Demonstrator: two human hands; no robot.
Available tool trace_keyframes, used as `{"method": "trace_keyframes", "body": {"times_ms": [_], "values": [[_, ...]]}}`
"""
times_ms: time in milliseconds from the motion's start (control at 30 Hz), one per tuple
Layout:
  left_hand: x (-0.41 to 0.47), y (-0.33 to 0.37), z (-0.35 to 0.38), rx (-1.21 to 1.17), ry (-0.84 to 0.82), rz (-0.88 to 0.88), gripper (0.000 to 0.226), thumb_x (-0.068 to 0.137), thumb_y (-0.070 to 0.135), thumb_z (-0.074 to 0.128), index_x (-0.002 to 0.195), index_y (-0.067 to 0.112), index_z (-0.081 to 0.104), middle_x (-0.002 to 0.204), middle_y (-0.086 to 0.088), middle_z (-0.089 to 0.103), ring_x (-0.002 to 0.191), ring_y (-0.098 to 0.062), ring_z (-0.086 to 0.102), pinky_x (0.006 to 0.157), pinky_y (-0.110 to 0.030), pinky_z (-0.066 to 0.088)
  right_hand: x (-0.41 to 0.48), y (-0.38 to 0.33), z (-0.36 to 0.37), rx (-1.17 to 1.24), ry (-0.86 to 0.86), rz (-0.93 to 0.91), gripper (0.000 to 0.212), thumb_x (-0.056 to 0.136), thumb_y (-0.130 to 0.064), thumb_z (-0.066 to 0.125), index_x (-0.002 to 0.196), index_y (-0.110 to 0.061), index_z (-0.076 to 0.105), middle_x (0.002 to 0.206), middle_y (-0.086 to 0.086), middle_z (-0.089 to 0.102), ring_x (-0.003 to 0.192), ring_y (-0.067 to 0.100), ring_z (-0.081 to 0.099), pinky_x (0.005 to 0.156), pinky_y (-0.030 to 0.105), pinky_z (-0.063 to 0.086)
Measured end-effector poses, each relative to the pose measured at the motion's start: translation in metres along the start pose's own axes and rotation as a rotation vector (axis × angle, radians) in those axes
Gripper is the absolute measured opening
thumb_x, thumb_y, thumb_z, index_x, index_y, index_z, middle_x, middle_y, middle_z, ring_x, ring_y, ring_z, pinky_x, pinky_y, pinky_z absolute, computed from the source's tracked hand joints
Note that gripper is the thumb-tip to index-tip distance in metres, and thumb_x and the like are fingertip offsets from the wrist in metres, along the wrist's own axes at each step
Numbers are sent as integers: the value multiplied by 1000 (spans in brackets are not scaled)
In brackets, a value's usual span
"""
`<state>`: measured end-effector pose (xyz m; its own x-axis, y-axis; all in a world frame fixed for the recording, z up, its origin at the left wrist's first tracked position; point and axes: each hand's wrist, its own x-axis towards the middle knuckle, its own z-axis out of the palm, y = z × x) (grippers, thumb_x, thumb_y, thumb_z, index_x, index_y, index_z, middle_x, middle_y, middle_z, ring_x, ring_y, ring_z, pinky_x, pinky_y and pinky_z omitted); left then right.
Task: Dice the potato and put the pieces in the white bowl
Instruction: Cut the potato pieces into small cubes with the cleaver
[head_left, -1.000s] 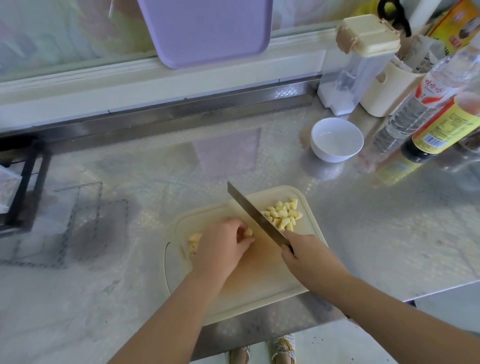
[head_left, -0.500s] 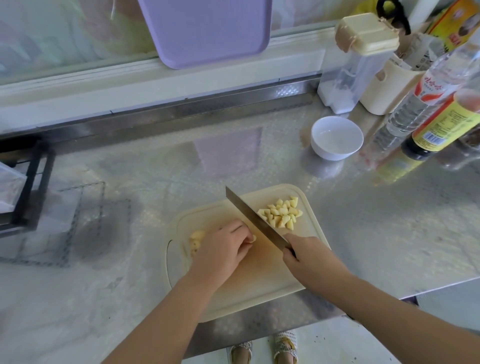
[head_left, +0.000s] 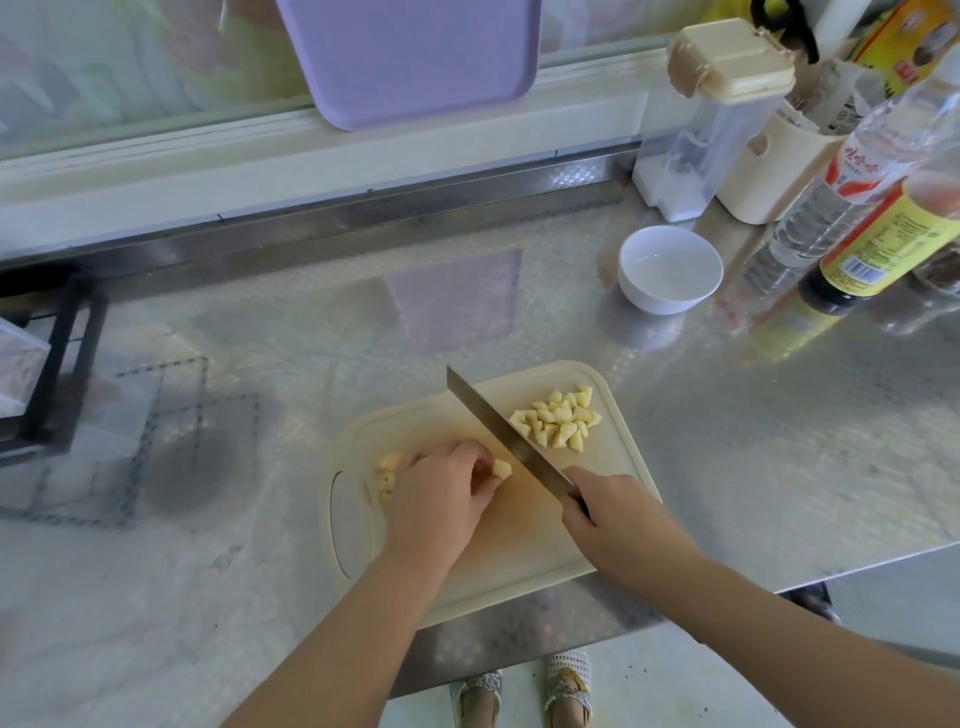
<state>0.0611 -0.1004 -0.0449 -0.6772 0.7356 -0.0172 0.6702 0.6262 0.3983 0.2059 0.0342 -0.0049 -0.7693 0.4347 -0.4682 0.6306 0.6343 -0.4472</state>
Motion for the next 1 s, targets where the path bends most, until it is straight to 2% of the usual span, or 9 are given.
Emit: {"method": "trace_keyframes", "body": {"times_ms": [200, 367, 700, 900, 1000], "values": [[2, 5, 5, 14, 5, -41, 14, 88, 46, 64, 95, 34, 64, 88, 15, 69, 82, -8, 62, 90, -27, 41, -4, -4, 6, -40, 0, -27, 18, 103, -26, 35, 89, -25, 45, 68, -2, 52, 61, 15, 51, 61, 34, 47], [2, 5, 6, 15, 7, -41, 14, 88, 45, 64, 95, 33, 65, 89, 15, 70, 83, -8, 63, 89, -28, 42, -3, -4, 9, -38, -2, -12, 16, 104, -27, 35, 96, -27, 48, 72, -3, 55, 66, 15, 57, 68, 36, 55], [3, 6, 6, 9, 15, -41, 13, 88, 44, 66, 94, 33, 66, 88, 15, 70, 83, -8, 63, 88, -25, 40, -1, -5, 12, -73, -16, -11, 19, 104, -28, 33, 105, -24, 53, 74, -3, 56, 70, 16, 59, 69, 35, 56], [4, 6, 8, 19, 19, -42, 12, 87, 43, 67, 92, 32, 67, 87, 13, 71, 82, -11, 64, 84, -26, 39, 1, -8, 17, -117, -62, 3, 26, 104, -25, 33, 124, -20, 50, 81, 0, 58, 78, 21, 63, 74, 40, 57], [3, 6, 9, 7, 18, -47, 11, 86, 40, 69, 89, 30, 66, 83, 12, 70, 79, -12, 63, 83, -27, 39, 5, -10, 19, -165, -95, 10, 28, 104, -23, 34, 129, -18, 47, 83, -1, 53, 80, 23, 61, 72, 38, 55]]}}
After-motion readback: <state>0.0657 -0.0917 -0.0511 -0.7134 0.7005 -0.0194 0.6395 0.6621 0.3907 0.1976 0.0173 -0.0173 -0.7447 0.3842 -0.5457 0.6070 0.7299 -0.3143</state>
